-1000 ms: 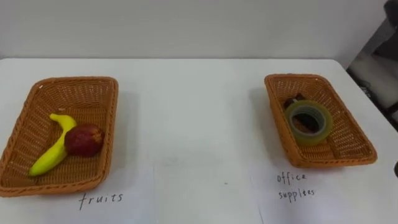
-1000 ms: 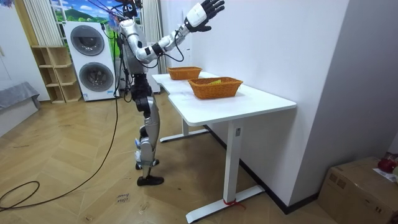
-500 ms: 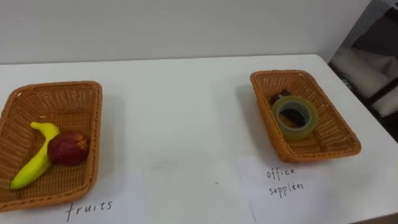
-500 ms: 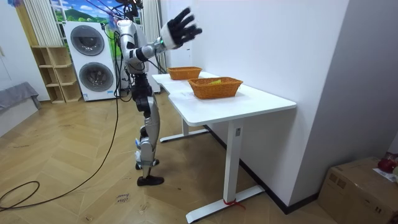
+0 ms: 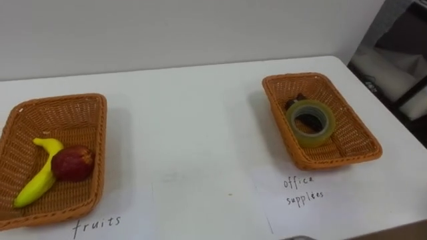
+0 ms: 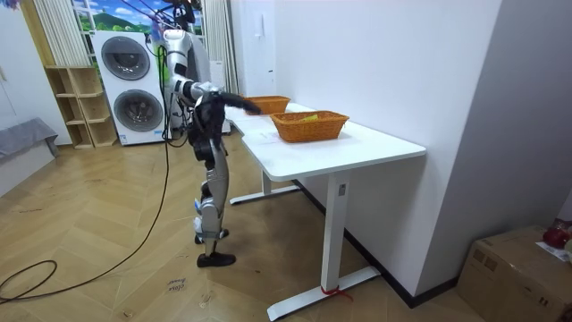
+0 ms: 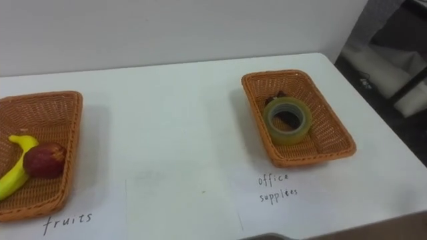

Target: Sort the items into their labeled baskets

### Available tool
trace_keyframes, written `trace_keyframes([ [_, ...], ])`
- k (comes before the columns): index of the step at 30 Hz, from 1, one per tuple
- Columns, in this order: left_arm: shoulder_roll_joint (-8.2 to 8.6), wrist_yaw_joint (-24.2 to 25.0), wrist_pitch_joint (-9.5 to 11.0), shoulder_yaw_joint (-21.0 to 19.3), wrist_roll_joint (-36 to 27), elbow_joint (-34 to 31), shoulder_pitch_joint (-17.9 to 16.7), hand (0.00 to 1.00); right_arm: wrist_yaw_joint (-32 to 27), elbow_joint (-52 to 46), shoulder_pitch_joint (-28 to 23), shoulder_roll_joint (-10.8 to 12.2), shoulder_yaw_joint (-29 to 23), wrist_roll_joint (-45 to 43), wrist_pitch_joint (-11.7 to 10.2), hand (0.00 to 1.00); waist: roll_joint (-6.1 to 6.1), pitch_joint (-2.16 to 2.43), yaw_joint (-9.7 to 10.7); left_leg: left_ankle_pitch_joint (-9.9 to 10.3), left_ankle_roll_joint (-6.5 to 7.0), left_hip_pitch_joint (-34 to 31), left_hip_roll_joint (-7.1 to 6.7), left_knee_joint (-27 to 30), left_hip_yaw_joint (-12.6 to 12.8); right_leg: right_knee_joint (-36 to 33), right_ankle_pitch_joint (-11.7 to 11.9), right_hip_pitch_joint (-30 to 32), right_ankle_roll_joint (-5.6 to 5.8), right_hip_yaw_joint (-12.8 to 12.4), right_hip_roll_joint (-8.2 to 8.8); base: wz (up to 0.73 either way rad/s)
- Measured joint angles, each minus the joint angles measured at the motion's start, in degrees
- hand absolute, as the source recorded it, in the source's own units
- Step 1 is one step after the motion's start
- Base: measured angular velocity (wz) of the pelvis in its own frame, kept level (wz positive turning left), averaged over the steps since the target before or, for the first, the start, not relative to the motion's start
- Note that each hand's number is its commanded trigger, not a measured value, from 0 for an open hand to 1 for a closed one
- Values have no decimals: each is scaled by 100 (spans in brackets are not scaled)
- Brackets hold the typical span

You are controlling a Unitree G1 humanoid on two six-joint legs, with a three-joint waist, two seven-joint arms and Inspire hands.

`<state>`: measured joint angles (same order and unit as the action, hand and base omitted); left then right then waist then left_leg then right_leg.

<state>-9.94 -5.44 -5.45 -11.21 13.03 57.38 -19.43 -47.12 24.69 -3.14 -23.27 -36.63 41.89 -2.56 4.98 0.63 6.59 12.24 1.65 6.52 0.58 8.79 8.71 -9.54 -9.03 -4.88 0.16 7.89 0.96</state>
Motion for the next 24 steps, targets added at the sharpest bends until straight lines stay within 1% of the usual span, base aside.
trace_keyframes([
  [2,-1,1,7,1,-1,-76,-87,0,-53,225,-49,49,-76,160,-52,0,-3,-3,-7,1,0,-4,-4,-6,-3,1,-5,0,3,0,1,0],
  [5,2,-8,3,6,-1,-73,-107,0,-82,455,-236,157,-72,556,-69,0,-16,-11,-22,1,0,-4,-6,-5,-5,2,-6,9,5,5,1,0],
  [7,12,-8,-13,6,2,-77,-107,0,-82,463,-379,317,-71,692,-69,0,-44,-27,-23,1,0,-13,-10,-10,-6,9,-17,15,9,6,2,0],
  [8,12,-8,-16,6,2,-77,-104,0,-83,464,-405,352,-71,692,-70,0,-75,-41,-24,2,0,-17,-10,-11,-8,20,-17,14,10,9,2,0],
  [10,9,-17,-5,-17,0,-114,-102,0,-23,791,-503,448,-66,625,-202,0,-112,-48,-16,4,-2,-22,-13,-19,-21,80,-15,-8,9,11,-4,4],
  [11,13,-17,2,-38,-1,-114,-102,0,-24,910,-504,481,-66,591,-234,0,-118,-49,-16,5,-3,-22,-13,-22,-24,79,-16,-8,9,18,-3,0],
  [12,23,-17,2,-69,-3,-114,-95,0,-24,1098,-507,569,-61,538,-283,0,-122,-47,-32,5,-4,-16,-10,-38,-30,77,-16,2,8,17,-5,0],
  [14,23,-18,7,-78,-9,-117,-74,0,-3,1422,-551,712,-31,517,-294,0,-138,-44,-28,8,-8,-17,-6,-43,-47,78,-16,12,8,15,-6,0],
  [16,46,-44,70,-91,-1,-21,-58,0,18,1786,-667,927,131,515,-293,0,-160,-33,-71,25,-13,7,-8,-55,-51,74,-30,-14,4,11,-8,0],
  [17,57,-46,69,-91,-2,4,-46,0,23,1840,-706,976,194,514,-290,0,-165,-33,-70,25,-12,5,-10,-55,-51,74,-30,-14,5,11,-7,0],
  [18,82,-47,67,-87,-1,10,-41,0,42,1997,-766,1042,337,524,-290,0,-205,-42,-70,27,-9,-3,-11,-53,-55,74,-30,-12,5,11,-4,0],
  [19,104,-49,67,-91,-2,4,-37,0,70,2149,-822,1095,449,529,-290,0,-223,-35,-68,29,-5,-3,-11,-51,-71,69,-30,-15,6,7,-1,3],
  [20,114,-52,69,-92,-2,-2,-36,0,106,2187,-855,1147,449,529,-290,0,-240,-33,-69,31,-3,-1,-10,-50,-79,69,-31,-20,7,7,1,3],
  [21,131,-52,71,-92,0,-1,-29,0,194,2193,-933,1252,467,530,-290,0,-256,-25,-72,31,-2,4,-8,-49,-83,68,-32,-22,8,3,2,0],
  [22,150,-49,71,-100,2,1,-26,0,286,2254,-986,1311,610,530,-291,0,-285,-28,-77,31,-2,6,0,-49,-82,67,-32,-22,8,9,2,0],
  [23,155,-47,72,-101,1,1,-26,0,363,2326,-995,1340,645,527,-291,0,-301,-31,-74,31,-2,7,-6,-50,-82,67,-32,-25,8,10,3,0],
  [24,161,-43,75,-101,0,4,-27,0,518,2569,-988,1373,741,520,-288,0,-313,-23,-81,31,-3,15,-10,-50,-82,66,-32,-33,8,6,2,0],
])
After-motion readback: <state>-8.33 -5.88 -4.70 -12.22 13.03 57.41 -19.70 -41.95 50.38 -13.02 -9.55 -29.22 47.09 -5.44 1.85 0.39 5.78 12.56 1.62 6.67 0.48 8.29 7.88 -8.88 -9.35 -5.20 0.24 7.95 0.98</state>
